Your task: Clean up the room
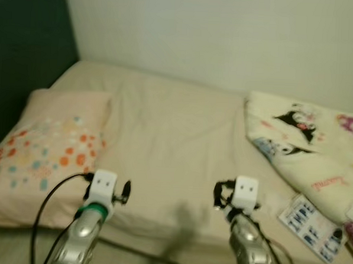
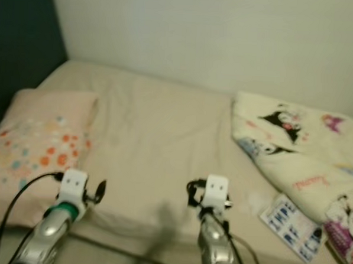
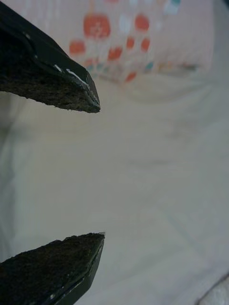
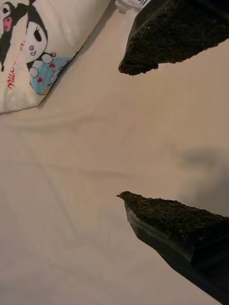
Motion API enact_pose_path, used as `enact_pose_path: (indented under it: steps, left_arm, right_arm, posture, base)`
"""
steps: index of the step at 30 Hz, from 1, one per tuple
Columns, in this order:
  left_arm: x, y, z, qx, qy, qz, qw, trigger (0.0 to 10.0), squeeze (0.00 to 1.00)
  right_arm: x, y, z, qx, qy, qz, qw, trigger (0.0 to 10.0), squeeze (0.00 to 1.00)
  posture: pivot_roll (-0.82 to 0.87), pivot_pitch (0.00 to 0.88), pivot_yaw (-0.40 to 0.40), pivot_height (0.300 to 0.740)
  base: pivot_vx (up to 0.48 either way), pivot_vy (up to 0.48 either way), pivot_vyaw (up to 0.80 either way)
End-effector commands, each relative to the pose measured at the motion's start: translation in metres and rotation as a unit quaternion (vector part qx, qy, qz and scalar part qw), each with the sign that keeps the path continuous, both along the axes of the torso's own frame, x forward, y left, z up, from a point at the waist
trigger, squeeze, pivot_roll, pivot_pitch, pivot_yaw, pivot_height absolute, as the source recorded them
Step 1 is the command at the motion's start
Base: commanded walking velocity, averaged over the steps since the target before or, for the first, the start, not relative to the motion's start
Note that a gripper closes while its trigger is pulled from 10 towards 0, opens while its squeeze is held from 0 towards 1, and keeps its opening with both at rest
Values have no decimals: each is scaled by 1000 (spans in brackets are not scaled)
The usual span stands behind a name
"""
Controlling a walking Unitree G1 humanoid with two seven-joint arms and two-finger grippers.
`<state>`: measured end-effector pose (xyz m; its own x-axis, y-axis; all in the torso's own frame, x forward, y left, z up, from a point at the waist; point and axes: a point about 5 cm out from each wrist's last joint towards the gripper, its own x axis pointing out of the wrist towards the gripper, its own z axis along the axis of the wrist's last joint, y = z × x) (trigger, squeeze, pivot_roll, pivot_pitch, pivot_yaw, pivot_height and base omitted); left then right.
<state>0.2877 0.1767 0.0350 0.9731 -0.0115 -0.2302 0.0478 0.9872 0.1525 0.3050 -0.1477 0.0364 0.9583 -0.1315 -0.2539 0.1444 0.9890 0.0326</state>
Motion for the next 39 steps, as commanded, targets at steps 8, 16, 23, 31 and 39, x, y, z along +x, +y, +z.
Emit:
enact_pose_path:
  steps: [8, 16, 23, 31, 39]
  left_arm:
    - [-1, -4, -2, -9, 5, 1, 1000, 10000, 0]
    - [-1, -4, -3, -11, 5, 3, 1000, 10000, 0]
    - [-1, -4, -3, -12, 5, 6, 1000, 10000, 0]
    - [-1, -4, -3, -12, 6, 5, 1000, 10000, 0]
    - [-2, -3, -3, -12, 6, 7, 1000, 10000, 0]
  right_arm:
    - [-6, -8, -8, -3, 18, -8, 1000, 10000, 0]
    - [-6, -8, -8, -4, 19, -7, 1000, 10000, 0]
    - [-6, -8, -8, -5, 20, -5, 1000, 10000, 0]
    - [-6, -8, -8, -4, 20, -6, 1000, 10000, 0]
    - [-6, -8, -8, -4, 21, -6, 1000, 10000, 0]
  posture:
    - [118, 0, -36, 740]
    - [116, 0, -38, 740]
    - [117, 0, -41, 740]
    - [117, 0, -41, 740]
    - [117, 0, -41, 740]
  base:
    - [0, -361, 0]
    - [0, -342, 0]
    - [0, -316, 0]
    - [0, -308, 0]
    - [0, -305, 0]
